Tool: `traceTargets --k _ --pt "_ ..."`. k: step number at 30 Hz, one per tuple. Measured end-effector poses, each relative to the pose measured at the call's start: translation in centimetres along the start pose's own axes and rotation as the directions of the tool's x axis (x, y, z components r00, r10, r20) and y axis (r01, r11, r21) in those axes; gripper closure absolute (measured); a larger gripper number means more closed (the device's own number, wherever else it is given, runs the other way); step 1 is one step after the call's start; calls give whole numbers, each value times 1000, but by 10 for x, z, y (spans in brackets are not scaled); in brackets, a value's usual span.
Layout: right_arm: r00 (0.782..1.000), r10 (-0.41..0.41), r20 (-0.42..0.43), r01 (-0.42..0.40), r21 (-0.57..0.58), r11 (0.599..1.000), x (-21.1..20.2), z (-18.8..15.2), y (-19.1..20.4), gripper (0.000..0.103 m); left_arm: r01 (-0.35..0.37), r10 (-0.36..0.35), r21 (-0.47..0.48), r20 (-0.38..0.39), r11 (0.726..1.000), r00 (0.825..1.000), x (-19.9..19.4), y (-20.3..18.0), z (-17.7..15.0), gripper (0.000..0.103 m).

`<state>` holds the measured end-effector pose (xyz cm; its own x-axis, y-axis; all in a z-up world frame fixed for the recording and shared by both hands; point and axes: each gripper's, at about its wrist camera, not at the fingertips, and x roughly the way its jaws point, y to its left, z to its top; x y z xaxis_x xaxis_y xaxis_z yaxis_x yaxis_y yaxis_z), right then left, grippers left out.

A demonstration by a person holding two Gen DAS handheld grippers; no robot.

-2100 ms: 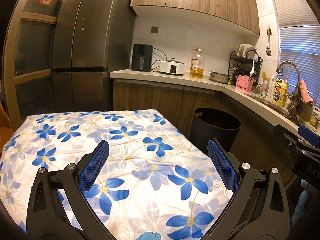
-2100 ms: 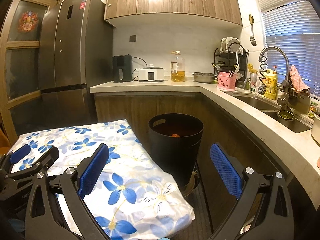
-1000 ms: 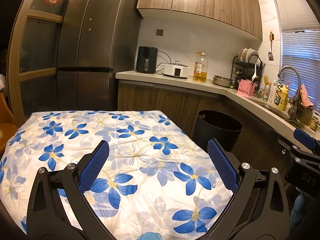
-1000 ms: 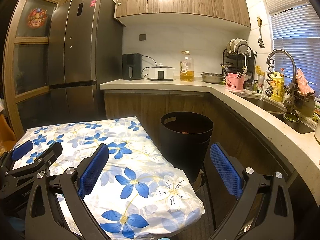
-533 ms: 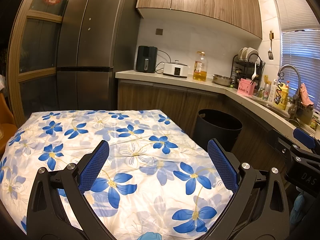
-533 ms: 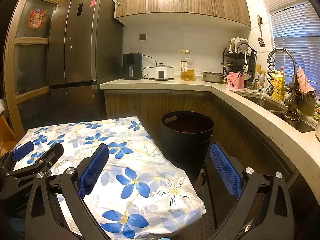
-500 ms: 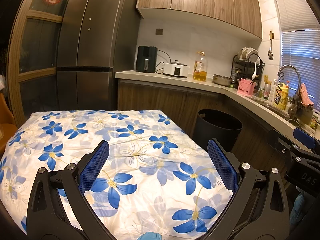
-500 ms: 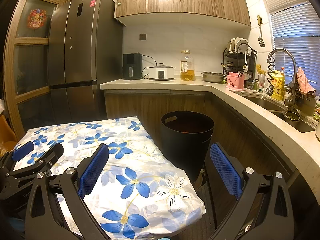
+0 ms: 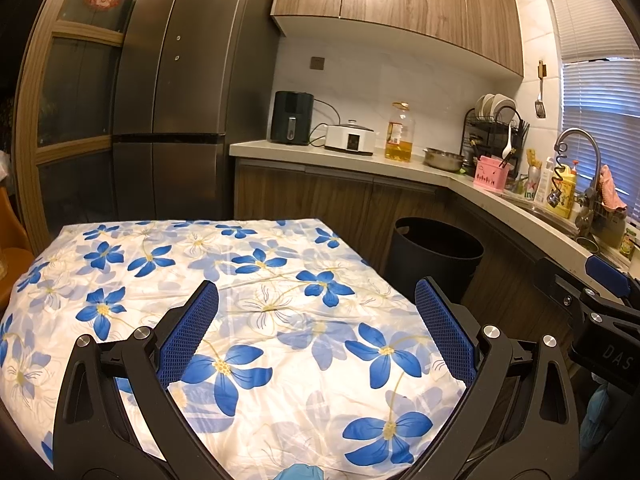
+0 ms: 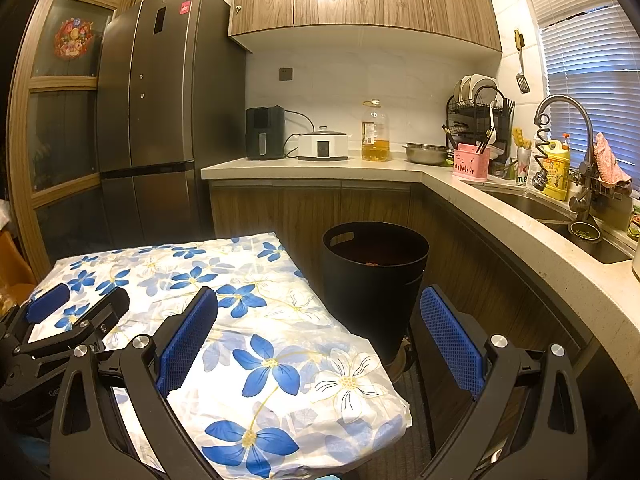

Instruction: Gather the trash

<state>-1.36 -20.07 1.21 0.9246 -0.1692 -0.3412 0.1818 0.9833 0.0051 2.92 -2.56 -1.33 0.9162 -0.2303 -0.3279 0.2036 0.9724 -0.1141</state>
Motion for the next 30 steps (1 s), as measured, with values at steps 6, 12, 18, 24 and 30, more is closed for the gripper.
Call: traceTargets --k 6,12,18,24,30 --pt "1000 1 -1 -1 2 1000 1 0 1 6 0 0 -2 0 1000 1000 0 1 0 6" --pt "1000 1 -1 -1 3 1000 1 -1 0 6 -1 1 0 0 1000 1000 0 -1 0 6" --pt "1000 1 0 -1 3 1000 1 -1 0 6 -2 2 0 2 1000 1000 0 -1 0 6" --pt "1000 1 -1 -1 4 1000 1 -1 0 6 -2 2 0 3 1000 1000 0 -3 0 6" --pt "1000 2 0 -2 4 1000 2 -2 1 6 -2 2 1 2 1000 1000 0 -3 0 6"
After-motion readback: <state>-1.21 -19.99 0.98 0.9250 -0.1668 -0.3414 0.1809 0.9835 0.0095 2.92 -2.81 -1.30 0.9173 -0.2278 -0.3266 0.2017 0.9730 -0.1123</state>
